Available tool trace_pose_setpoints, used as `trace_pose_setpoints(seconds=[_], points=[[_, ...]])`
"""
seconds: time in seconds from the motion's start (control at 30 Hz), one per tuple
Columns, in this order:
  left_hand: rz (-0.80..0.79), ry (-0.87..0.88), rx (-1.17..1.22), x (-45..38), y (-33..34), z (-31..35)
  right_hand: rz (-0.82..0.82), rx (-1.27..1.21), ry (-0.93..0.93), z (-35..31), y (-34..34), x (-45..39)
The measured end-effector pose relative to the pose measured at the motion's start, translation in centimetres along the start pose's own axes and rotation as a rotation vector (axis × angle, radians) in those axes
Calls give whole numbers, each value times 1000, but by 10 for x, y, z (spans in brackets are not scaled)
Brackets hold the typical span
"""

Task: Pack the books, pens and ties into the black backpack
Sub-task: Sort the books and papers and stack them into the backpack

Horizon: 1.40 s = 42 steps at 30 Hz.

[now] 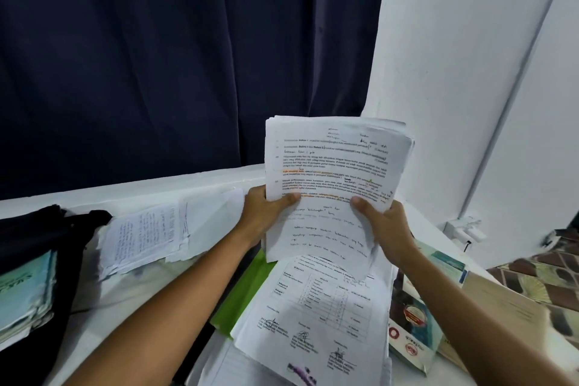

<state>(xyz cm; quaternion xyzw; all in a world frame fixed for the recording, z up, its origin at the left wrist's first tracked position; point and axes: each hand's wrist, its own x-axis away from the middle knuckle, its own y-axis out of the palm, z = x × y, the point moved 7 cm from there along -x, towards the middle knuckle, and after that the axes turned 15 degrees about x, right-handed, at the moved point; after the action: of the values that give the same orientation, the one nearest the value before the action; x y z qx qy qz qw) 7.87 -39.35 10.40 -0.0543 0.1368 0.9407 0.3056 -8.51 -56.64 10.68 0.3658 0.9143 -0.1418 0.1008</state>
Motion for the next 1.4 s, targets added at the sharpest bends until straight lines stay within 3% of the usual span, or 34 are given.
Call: trace_pose_setpoints(seconds=[0.1,0.27,0.43,0.63,0.77,0.9,1.0,1.4], points=[[-61,-21,-91,0,1,-5,-17,89,-16,0,-4,-3],[-33,34,-36,5,7,5,47,121,-30,-12,-8,-7],[-108,-59,-93,17,1,-20,-62,132,17,17,0,11],[-152,-96,-211,14,10,-5,-100,248,85,20,-11,1],[-148,-161,-245,20,7,-9,-206,100,238,29,-12,12],[-169,-377,-331,37,-7,-37,-333,-24,407,53,-5,43],[-184,-476,-440,53,-17,-58,-308,-102,579,78,0,72],[-148,-320,-939,64,-25,-73,-270,613,583,94,-11,95]])
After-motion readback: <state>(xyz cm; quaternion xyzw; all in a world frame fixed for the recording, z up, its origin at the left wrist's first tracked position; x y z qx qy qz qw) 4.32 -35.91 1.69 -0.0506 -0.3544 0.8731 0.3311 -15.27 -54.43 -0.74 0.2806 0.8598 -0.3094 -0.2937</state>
